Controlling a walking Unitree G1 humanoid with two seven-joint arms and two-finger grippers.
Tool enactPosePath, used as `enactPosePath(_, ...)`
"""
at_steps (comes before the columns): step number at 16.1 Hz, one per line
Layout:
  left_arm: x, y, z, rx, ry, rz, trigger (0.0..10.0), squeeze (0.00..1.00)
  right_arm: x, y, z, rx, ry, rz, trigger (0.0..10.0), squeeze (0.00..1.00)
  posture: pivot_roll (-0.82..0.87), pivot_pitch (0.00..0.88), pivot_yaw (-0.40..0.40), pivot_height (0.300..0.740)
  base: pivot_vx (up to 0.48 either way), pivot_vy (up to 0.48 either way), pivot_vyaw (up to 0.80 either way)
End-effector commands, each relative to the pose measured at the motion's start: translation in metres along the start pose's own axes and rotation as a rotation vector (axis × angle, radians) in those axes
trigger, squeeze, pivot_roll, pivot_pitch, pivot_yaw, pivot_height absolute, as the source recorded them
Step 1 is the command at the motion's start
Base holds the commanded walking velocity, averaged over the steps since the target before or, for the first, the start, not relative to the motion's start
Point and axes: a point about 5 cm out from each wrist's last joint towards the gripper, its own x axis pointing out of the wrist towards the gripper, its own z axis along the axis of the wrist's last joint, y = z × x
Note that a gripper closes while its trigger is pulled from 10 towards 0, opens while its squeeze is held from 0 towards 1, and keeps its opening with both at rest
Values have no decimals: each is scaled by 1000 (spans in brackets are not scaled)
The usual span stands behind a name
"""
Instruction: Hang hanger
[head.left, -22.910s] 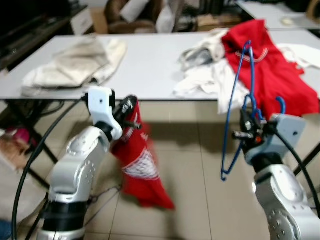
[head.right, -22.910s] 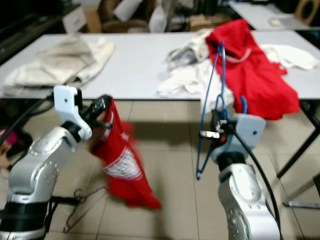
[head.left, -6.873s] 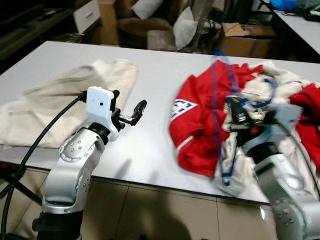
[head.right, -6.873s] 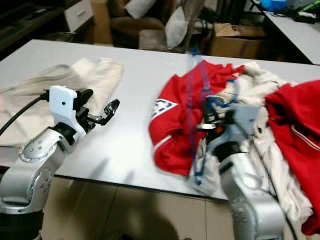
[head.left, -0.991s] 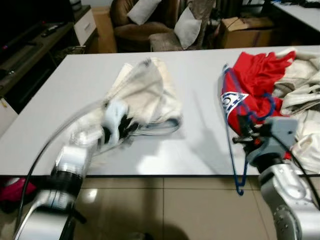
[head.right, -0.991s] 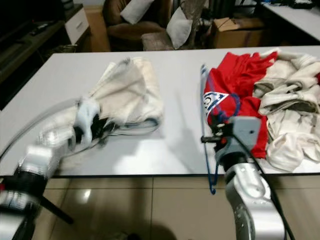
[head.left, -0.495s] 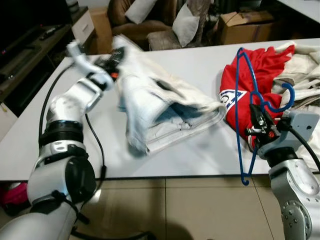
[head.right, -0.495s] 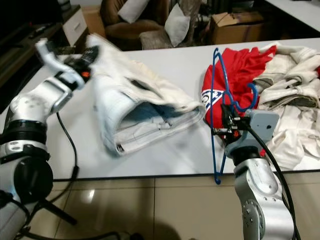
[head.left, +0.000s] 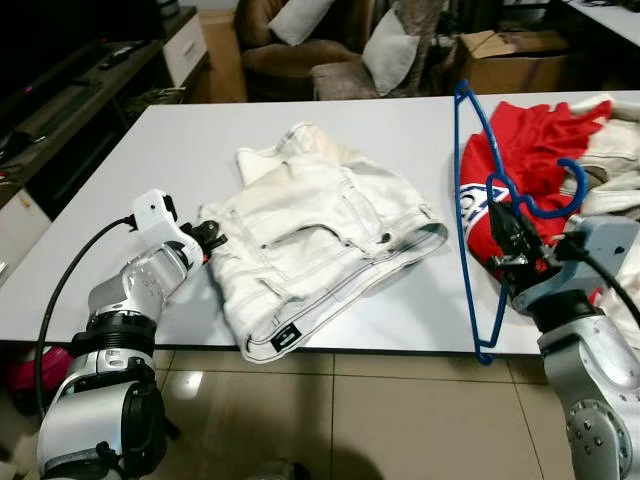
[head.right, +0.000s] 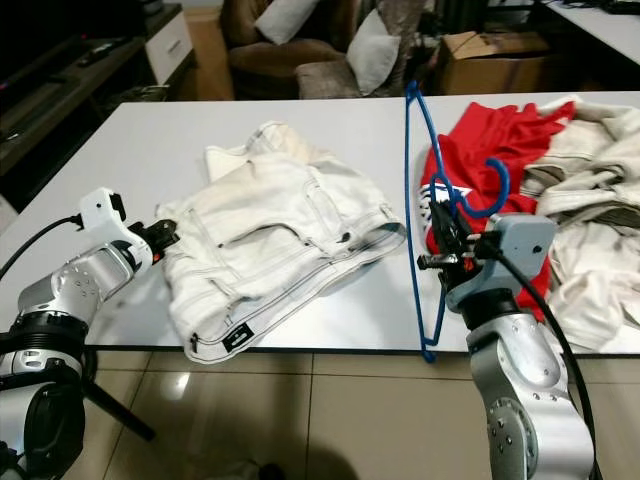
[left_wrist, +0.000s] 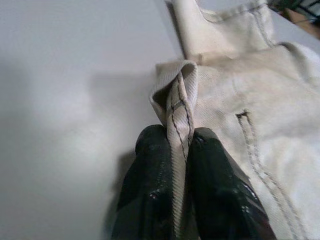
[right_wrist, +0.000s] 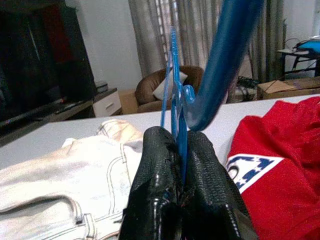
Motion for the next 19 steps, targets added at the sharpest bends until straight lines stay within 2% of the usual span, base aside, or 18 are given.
enactPosePath(1,-6,-2,26,133,-110,-57,10000,1000,-5,-9,2,-10,-10,-34,10000,0,-133,0,138,740,0,0,0)
enactPosePath(2,-11,-8,32,214,-141,-133,10000,1000,-8,-10,7,4,-27,-41,10000,0,-142,0,140,740,0,0,0)
enactPosePath(3,-17,-15,37,352,-169,-217,10000,1000,-11,-14,10,8,-35,-45,10000,0,-142,0,140,740,0,0,0)
enactPosePath(4,-20,-20,39,432,-180,-260,10000,1000,-13,-17,10,-12,-19,-46,10000,0,-145,0,141,740,0,0,0)
enactPosePath(5,-28,-35,36,560,-174,-416,10000,1000,-20,-28,5,-74,41,-75,10000,0,-145,0,141,740,0,0,0)
enactPosePath(7,-36,-52,30,677,-162,-554,10000,1000,-24,-31,5,-91,56,-75,10000,0,-150,0,136,740,0,0,0)
enactPosePath(8,-40,-67,26,717,-169,-634,10000,1000,-25,-30,5,-87,58,-71,10000,0,-151,0,131,740,0,0,0)
enactPosePath(10,-41,-99,17,734,-171,-776,10000,1000,-25,-31,6,-87,53,-110,10000,0,-155,0,129,740,0,0,0)
enactPosePath(11,-39,-106,15,751,-174,-788,10000,1000,-24,-33,7,-88,47,-124,10000,0,-164,0,134,740,0,0,0)
enactPosePath(12,-31,-112,17,763,-190,-735,10000,1000,-24,-36,10,-97,36,-149,10000,0,-171,0,138,740,0,0,0)
enactPosePath(13,-18,-108,32,771,-247,-542,10000,1000,-27,-42,15,-114,20,-185,10000,0,-191,0,149,740,0,0,0)
enactPosePath(14,-11,-99,47,785,-297,-383,10000,1000,-30,-47,18,-126,12,-212,10000,0,-191,0,149,740,0,0,0)
enactPosePath(15,-10,-94,52,793,-317,-325,10000,1000,-31,-48,19,-131,11,-221,10000,0,-191,0,149,740,0,0,0)
enactPosePath(17,-8,-54,76,873,-333,-43,10000,1000,-36,-50,21,-145,17,-234,10000,0,-216,0,164,740,0,0,0)
enactPosePath(18,-12,-35,88,898,-352,48,10000,1000,-39,-51,22,-149,18,-240,10000,0,-217,0,164,740,0,0,0)
enactPosePath(19,-16,-26,99,892,-399,68,10000,1000,-42,-53,23,-152,20,-242,10000,0,-219,0,161,740,0,0,0)
